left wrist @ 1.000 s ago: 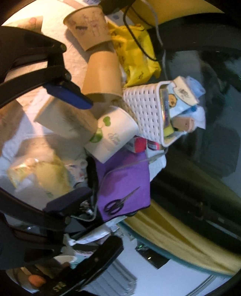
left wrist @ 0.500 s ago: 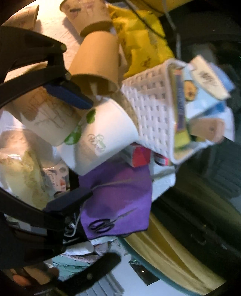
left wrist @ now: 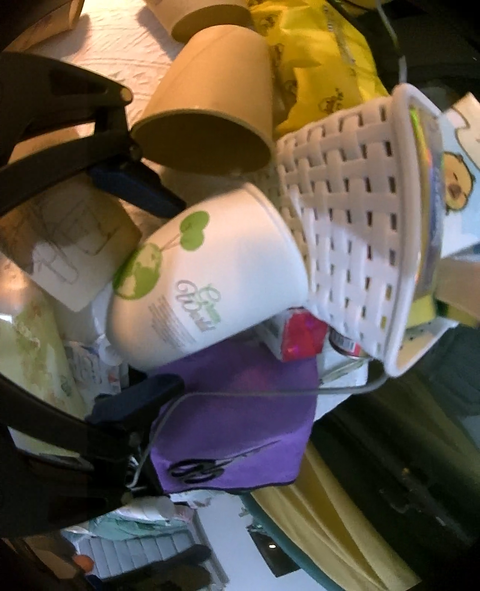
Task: Flip cup upright
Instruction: 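Close the left gripper on the white printed cup's side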
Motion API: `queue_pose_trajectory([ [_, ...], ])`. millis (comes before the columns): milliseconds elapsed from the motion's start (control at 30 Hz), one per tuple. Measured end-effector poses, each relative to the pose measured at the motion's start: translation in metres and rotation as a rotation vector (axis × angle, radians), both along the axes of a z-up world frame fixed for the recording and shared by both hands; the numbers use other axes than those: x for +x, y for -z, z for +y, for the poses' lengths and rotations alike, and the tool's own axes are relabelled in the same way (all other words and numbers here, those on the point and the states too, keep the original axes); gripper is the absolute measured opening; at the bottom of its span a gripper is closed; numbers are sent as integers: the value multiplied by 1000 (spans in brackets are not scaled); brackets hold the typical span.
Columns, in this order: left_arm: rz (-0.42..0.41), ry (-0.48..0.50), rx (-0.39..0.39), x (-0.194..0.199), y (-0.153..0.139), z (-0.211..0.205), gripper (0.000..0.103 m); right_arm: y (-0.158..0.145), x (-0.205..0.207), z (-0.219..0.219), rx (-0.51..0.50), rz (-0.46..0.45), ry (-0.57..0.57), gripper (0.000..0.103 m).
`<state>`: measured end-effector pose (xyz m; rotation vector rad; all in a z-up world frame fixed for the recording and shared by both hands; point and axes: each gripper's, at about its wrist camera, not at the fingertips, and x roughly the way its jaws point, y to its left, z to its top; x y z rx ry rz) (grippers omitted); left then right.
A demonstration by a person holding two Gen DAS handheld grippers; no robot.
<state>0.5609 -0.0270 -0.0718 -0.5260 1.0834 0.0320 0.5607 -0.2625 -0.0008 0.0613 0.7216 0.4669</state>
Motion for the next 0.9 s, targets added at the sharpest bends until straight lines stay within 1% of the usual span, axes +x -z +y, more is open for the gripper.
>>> queue_pose_trajectory([
  [100,-30,-12,-9,-4,-5,5,87,1,-1,0,-2,1,-5,76],
  [133,-34,-15,-11,-5,-7,9,80,1,-2,0,-3,1,-7,76],
  [167,-34,-20,-20,-5,-8,10,76,1,-2,1,-3,1,-8,76],
  [267,-37,-15,-36,-6,-8,13,76,1,-1,2,-4,2,-9,76],
  [333,-33,3,-43,-5,-5,11,71,1,-1,3,-6,2,-11,76],
  [367,-31,9,-48,-4,-4,10,70,2,-1,4,-7,2,-11,76],
  [567,-74,42,-16,-5,-13,5,69,0,-5,5,-7,-1,-12,76],
  [633,-95,57,5,-8,-18,2,69,-2,-6,4,-4,-6,-6,76],
  [800,-146,105,30,-15,-33,-2,67,-10,-13,2,4,-23,6,76],
  [900,-187,134,61,-26,-45,-3,66,-16,-20,3,1,-32,-2,76],
])
